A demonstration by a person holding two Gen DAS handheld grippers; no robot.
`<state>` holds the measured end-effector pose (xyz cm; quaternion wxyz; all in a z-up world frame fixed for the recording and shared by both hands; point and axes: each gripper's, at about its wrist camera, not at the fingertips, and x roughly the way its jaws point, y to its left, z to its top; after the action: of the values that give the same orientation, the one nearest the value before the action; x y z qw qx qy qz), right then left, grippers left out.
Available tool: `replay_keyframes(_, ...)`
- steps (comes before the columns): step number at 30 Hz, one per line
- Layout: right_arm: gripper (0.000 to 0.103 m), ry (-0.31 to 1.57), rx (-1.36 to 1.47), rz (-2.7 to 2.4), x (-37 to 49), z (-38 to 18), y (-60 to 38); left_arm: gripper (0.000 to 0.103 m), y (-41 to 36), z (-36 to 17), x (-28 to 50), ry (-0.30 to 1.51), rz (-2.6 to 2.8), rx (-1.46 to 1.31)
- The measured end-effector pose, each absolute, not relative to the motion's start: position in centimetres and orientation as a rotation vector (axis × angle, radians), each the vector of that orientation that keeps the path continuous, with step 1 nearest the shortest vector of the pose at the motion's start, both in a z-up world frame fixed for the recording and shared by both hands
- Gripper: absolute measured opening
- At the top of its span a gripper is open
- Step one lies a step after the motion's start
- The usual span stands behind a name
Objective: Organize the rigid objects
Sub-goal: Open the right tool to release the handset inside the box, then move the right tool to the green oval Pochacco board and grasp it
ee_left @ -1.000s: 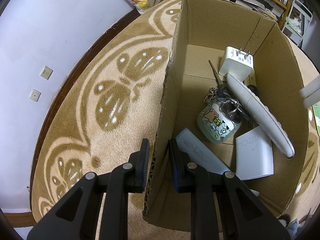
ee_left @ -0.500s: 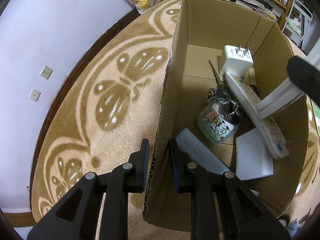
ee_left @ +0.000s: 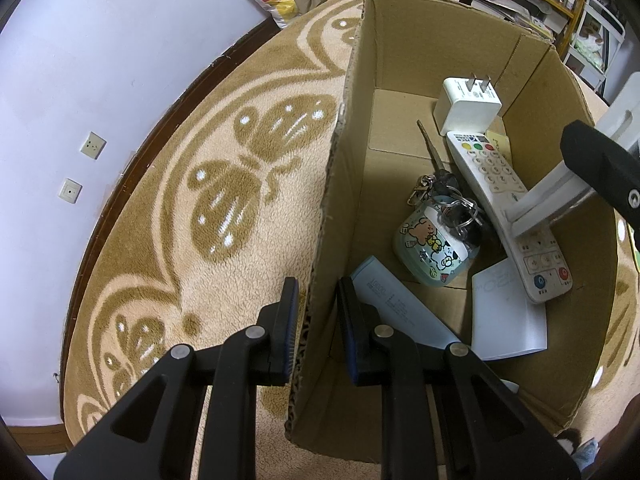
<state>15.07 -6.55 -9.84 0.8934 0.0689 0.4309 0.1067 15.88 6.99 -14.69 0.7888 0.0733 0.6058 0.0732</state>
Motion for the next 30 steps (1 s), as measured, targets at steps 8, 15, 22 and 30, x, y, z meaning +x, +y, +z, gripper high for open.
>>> replay_keyframes(8, 0.070, 0.849, 0.136, 0.203, 15.3, -8.5, -6.8, 0.019, 7.0, -14.7, 15.9, 1.305, 0.158, 0.157)
replay_keyframes(15, 0.093, 0.819, 0.132, 0.171, 14.8, -7.4, -8.4, 0.020, 6.9, -14.6, 15.8, 1.305, 0.157, 0.155)
replay_keyframes(22, 0.095, 0.833, 0.077, 0.070, 14.3, -8.3, -12.5, 0.020, 6.9, -14.6, 15.8, 1.305, 0.157, 0.155)
replay_keyframes(30, 0.095, 0.929, 0.027, -0.041, 14.2, -11.3, -19.5, 0.020, 6.9, -14.6, 15.8, 1.305, 0.158, 0.156)
